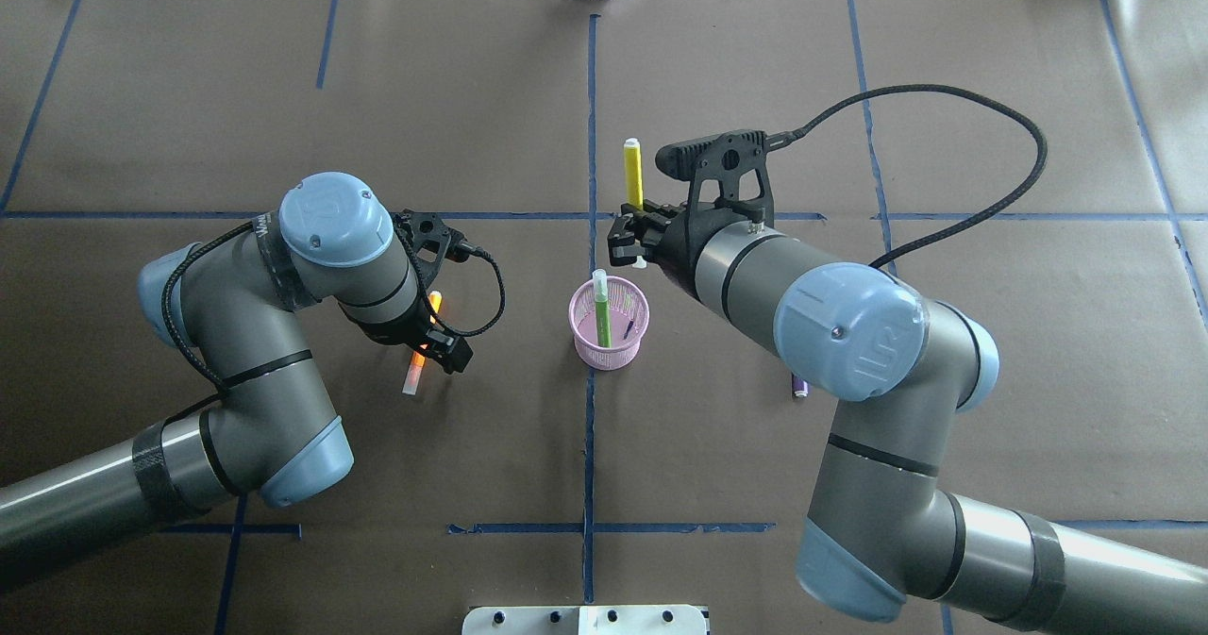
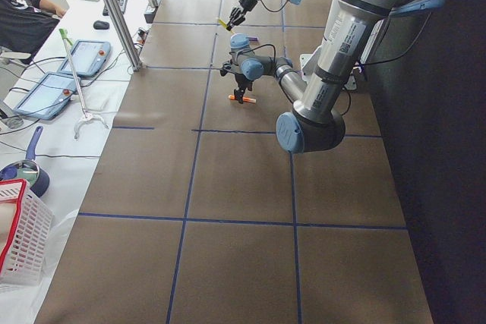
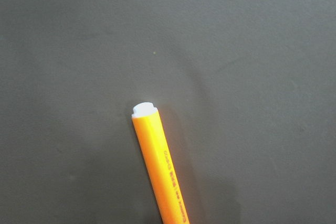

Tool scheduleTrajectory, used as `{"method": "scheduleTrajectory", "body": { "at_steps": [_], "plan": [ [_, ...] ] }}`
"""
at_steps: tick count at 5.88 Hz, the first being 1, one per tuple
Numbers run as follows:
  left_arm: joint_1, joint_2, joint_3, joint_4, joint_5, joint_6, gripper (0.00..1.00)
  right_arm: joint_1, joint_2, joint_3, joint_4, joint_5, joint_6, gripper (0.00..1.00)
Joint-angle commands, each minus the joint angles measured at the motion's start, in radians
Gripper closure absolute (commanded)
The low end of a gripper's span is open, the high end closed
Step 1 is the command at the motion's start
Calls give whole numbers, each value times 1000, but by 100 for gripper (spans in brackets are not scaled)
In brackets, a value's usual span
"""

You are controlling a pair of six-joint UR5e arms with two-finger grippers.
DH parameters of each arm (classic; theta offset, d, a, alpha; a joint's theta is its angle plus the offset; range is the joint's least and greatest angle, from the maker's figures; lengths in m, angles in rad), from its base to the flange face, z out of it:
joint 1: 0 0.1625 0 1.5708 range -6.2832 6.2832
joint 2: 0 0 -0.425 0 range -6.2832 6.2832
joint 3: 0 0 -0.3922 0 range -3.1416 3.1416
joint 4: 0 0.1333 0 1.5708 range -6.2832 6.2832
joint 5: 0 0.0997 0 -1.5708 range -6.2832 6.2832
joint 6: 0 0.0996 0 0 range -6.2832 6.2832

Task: Collect pens into pen holder
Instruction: 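Carry the yellow highlighter toward the holder with right gripper while left holds orange, then lower the yellow highlighter into the pink holder and open the right gripper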

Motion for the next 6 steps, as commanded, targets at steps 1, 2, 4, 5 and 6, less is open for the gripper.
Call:
{"method": "scheduleTrajectory", "body": {
  "at_steps": [1, 2, 4, 5, 6],
  "plan": [
    [0, -1, 9, 0, 0, 3, 0, -84, -2, -20, -1, -56, 2, 100],
    [2, -3, 12, 0, 0, 3, 0, -106, -2, -38, 8, -78, 7, 100],
    [2, -4, 12, 0, 0, 5, 0, -117, -9, -65, 16, -78, 12, 100],
    [2, -3, 12, 0, 2, 6, 0, -118, 0, -80, 19, -78, 10, 99],
    [2, -3, 13, 0, 2, 9, 0, -109, 0, -76, 19, -75, -4, 80]
  ]
}}
